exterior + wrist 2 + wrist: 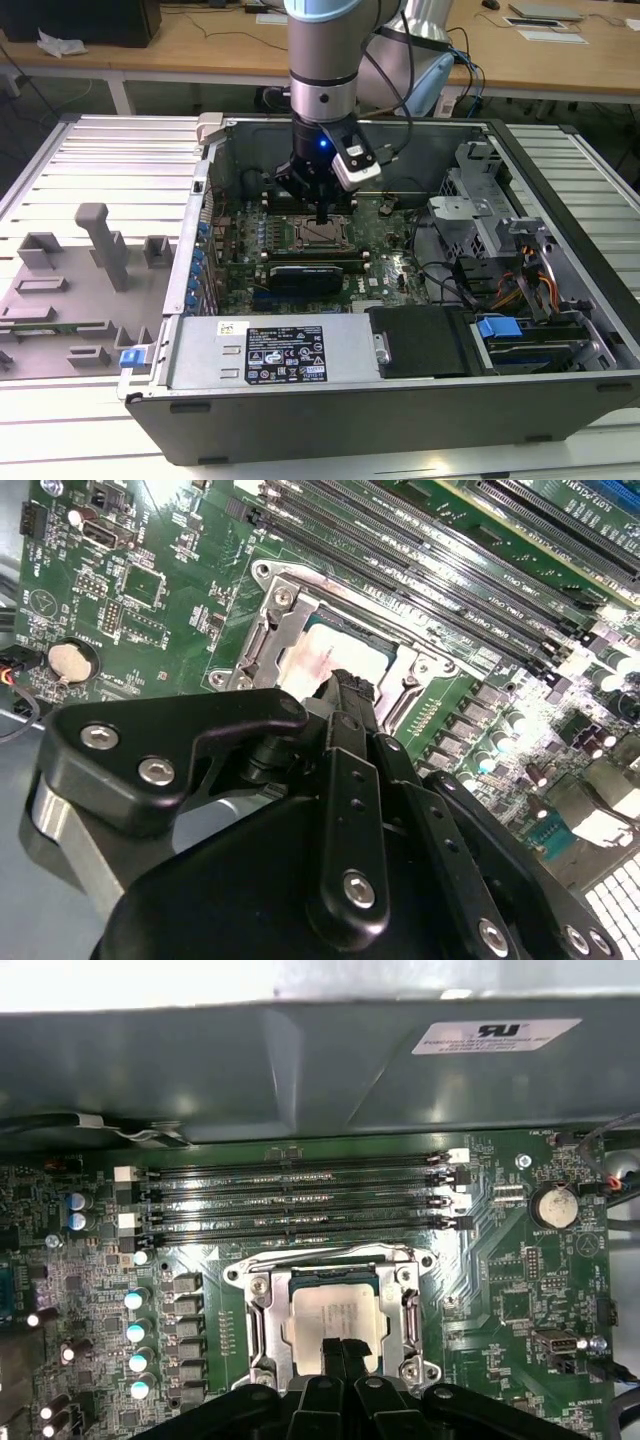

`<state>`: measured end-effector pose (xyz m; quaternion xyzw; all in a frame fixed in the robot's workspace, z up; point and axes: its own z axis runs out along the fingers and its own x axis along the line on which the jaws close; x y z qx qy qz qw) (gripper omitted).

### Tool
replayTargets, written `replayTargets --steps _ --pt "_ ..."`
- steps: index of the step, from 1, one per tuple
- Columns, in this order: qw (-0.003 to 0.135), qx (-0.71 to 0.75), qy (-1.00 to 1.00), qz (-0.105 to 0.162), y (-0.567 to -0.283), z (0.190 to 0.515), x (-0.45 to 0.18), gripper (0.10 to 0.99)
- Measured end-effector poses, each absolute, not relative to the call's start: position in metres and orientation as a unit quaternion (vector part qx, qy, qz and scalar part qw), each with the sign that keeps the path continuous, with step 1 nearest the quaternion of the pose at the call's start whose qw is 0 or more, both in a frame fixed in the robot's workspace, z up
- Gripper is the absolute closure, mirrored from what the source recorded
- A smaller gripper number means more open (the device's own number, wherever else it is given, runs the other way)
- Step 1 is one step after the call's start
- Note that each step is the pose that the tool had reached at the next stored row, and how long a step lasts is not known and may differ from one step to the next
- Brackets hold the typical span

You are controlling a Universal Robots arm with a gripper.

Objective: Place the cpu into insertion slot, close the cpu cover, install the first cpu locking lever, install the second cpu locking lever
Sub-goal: 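Install the second cpu locking lever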

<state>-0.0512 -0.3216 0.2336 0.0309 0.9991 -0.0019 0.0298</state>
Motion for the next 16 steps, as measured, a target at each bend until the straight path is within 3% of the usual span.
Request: replayTargets --steps 5,16 --pt "0.030 0.031 0.999 -0.003 -0.322 0.255 -0.051 0.980" --pt "0.030 0.031 0.999 -0.007 -0.344 0.252 -0.053 0.980"
